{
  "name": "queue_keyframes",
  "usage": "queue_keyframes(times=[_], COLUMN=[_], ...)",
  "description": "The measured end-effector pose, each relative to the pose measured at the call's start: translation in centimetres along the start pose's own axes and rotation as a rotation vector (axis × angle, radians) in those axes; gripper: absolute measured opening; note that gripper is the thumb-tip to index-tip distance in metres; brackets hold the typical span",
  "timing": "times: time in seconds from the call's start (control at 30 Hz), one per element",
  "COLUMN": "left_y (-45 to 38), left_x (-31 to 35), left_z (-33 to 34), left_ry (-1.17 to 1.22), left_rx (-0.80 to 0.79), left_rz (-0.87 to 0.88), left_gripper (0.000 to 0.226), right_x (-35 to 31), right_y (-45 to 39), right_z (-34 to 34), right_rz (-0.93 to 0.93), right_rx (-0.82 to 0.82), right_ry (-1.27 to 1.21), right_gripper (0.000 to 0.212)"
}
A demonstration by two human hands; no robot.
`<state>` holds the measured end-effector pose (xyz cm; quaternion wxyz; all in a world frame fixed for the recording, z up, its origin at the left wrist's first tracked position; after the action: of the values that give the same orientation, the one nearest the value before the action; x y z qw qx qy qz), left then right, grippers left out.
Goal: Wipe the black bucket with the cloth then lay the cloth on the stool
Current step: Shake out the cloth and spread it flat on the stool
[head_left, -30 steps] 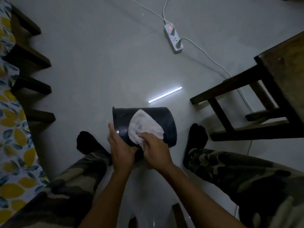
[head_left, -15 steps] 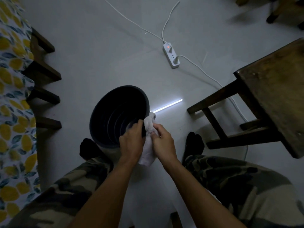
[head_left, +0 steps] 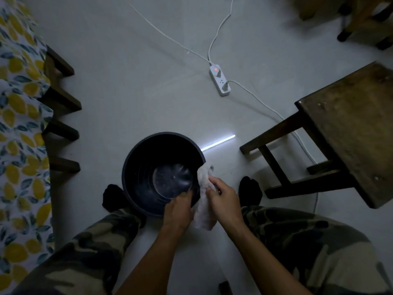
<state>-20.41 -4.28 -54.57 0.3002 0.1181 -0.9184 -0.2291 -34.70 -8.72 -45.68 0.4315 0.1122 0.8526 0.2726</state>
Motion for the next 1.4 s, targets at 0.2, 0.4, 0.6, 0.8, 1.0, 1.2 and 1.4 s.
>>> queue_keyframes(times=[0.2,0.4,0.6,0.8,1.0,1.2,1.4], left_y=[0.9,2.6,6.4,10.1,13.7,16.4,18.2], left_x=[1.7,7.2,11.0,12.3,15.6,18.2,19.5], left_z=[-3.4,-10.1,-14.1,-18.2,-21.3,-23.7,-24.5], left_ry=[0.155,0.830,1.202,1.029,1.109,1.289,1.262], left_rx=[0.061,0.066,0.033,0.245,0.297,0.277,0.194], left_rz=[-0.007,-0.214,-0.142,0.156,0.210,0.237,0.257], left_gripper=[0.019,0.049,0.071,0.011,0.008,0.041,0.037], right_x=[-1.4,-4.1,-6.7,-8.1,-9.3,-10.7,-9.5], right_y=[2.3,5.8,10.7,15.3,17.9,20.3,20.0], right_z=[-1.4,-2.3,-4.5,-8.0,-10.6,-13.1,-14.5], right_rz=[-0.032,-0.140,-0.307,-0.378,-0.515,-0.558,-0.325], right_rx=[-0.023,-0.027,0.050,0.157,0.264,0.212,0.214], right_ry=[0.048,0.128,0.177,0.134,0.105,-0.200,-0.195], right_gripper=[0.036,0.038,0.034,0.033,0.030,0.025,0.038])
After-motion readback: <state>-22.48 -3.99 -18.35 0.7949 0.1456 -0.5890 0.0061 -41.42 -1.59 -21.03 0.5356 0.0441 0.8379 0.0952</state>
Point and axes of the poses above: each hand's wrist, its own y-axis away from the middle knuckle, its own z-axis out of the palm, x = y × z, the point moved 2 cm from there along -y, towards the middle knuckle, and after that the axes turned 10 degrees about y, right-handed, at the moved point
